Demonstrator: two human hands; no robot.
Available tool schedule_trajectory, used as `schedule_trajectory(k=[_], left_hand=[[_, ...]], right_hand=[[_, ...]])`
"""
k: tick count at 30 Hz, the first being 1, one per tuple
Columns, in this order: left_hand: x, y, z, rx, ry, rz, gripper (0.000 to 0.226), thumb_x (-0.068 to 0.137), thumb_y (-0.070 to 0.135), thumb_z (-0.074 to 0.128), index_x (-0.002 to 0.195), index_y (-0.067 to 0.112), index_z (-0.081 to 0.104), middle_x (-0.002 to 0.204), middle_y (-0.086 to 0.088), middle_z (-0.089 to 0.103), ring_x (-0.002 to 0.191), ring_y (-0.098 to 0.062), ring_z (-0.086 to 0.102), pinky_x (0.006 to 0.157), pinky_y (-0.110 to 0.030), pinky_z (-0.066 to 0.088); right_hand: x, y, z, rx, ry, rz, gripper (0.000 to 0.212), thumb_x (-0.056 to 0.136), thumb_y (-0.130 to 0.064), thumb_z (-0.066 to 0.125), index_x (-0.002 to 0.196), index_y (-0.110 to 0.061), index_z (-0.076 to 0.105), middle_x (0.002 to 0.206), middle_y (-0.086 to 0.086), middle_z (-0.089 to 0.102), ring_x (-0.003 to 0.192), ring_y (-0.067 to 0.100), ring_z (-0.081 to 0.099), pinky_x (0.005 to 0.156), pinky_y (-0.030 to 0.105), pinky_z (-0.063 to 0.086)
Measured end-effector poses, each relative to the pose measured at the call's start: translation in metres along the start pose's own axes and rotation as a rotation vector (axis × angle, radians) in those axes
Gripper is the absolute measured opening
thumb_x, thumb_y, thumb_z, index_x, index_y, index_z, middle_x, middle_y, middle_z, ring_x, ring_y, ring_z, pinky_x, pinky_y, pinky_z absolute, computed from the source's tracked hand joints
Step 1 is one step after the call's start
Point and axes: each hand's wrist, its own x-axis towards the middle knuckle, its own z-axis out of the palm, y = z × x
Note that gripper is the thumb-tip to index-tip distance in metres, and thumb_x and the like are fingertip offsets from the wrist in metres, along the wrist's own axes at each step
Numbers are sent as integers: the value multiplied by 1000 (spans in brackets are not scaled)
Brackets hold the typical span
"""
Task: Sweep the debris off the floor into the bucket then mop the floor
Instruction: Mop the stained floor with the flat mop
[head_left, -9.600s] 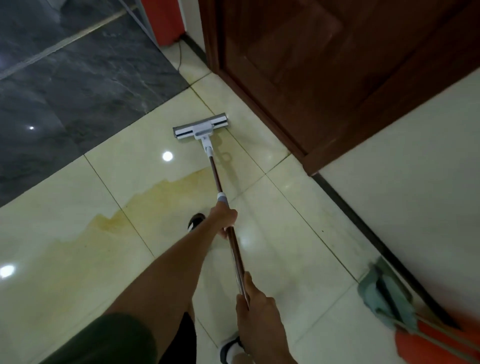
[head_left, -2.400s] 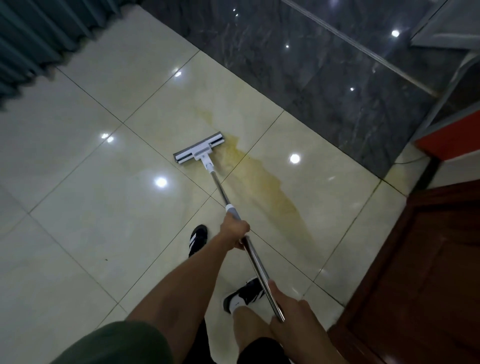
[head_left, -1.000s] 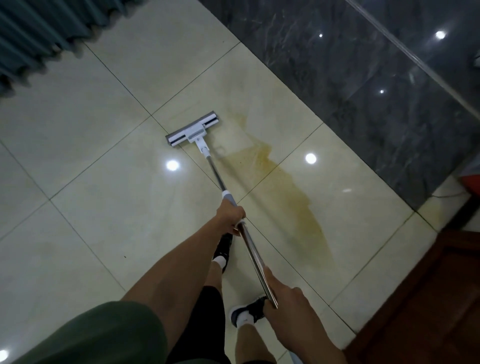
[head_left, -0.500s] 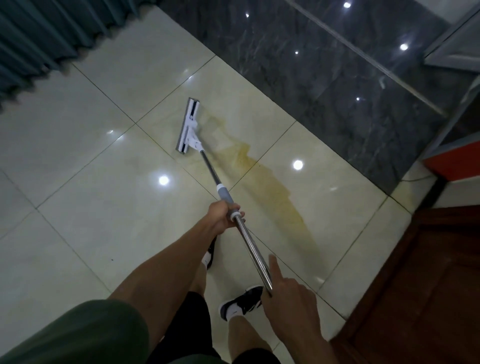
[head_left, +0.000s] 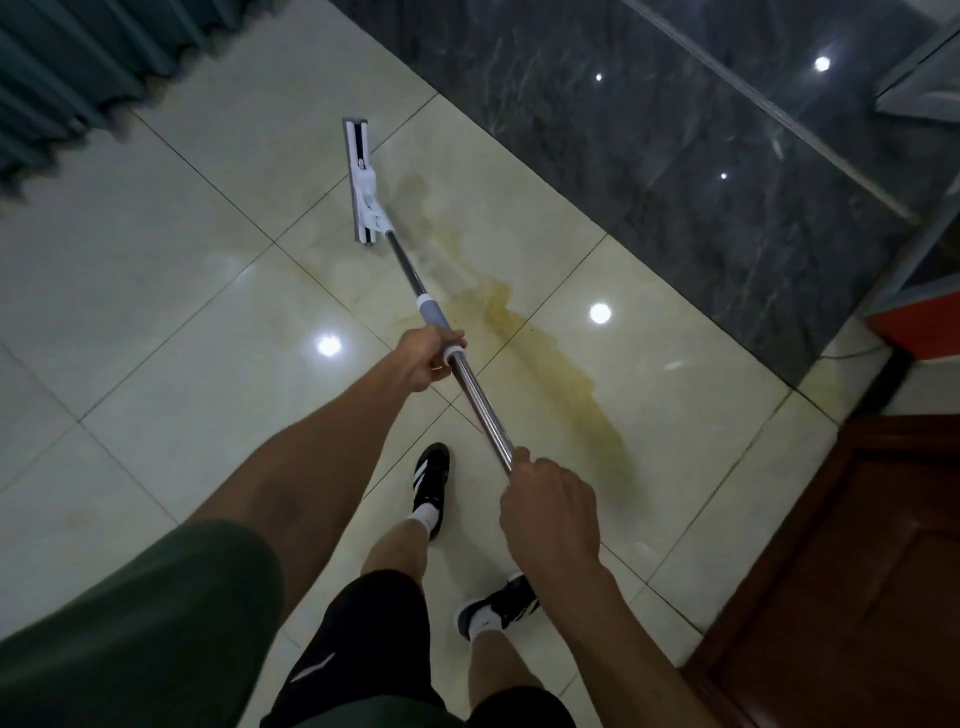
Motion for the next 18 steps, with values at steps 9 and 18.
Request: schedule_trajectory(k=[9,18], left_hand=[[23,6,-2,32,88,8,31,82,7,80,103,-2,60,83,-12,64,63,-21,63,77,-42,62],[17,11,-12,-11,96,41,48,83,-2,74,125,-12,53,96,-20,66,74,-28,70,69,-42,61]], right_hand=[[17,-13,-2,-44,-37,-3,26,103,-9,33,122,-11,51,108,8,65,96,23,64,78,32,47],[21,-10,-7,768,-308,235,21,90,-15,52,111,-20,56,88,13,67,62,27,67,52,33,54]])
